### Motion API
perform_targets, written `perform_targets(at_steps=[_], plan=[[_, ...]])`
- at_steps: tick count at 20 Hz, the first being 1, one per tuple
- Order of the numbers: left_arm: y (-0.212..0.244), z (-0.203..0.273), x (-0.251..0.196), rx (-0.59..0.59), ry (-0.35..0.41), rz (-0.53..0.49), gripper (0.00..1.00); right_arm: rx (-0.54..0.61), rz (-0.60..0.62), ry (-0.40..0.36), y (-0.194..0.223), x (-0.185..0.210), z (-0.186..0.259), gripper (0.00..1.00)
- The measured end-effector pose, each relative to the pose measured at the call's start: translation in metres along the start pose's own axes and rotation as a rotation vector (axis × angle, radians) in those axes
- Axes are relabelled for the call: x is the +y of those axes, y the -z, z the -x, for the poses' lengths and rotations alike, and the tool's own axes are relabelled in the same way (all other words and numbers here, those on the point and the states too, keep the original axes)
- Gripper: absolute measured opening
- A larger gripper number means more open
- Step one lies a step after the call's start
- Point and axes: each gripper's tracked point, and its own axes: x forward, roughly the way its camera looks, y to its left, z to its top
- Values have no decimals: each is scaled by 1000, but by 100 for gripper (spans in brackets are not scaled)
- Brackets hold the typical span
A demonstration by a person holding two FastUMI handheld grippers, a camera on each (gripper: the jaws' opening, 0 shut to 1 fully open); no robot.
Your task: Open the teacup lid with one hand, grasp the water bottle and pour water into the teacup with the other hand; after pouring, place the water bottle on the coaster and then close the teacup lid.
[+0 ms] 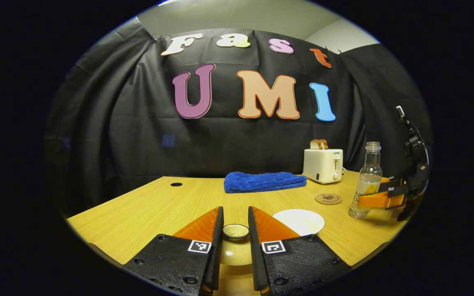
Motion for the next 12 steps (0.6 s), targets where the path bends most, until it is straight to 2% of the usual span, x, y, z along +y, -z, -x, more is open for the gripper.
perform_targets(at_steps=[5, 12], plan=[[0, 0, 6, 1, -11, 9, 30, 11, 165, 1, -7, 18, -6, 80], [2, -1, 13, 8, -25, 27, 30, 10, 453, 60, -27, 24, -14, 80]])
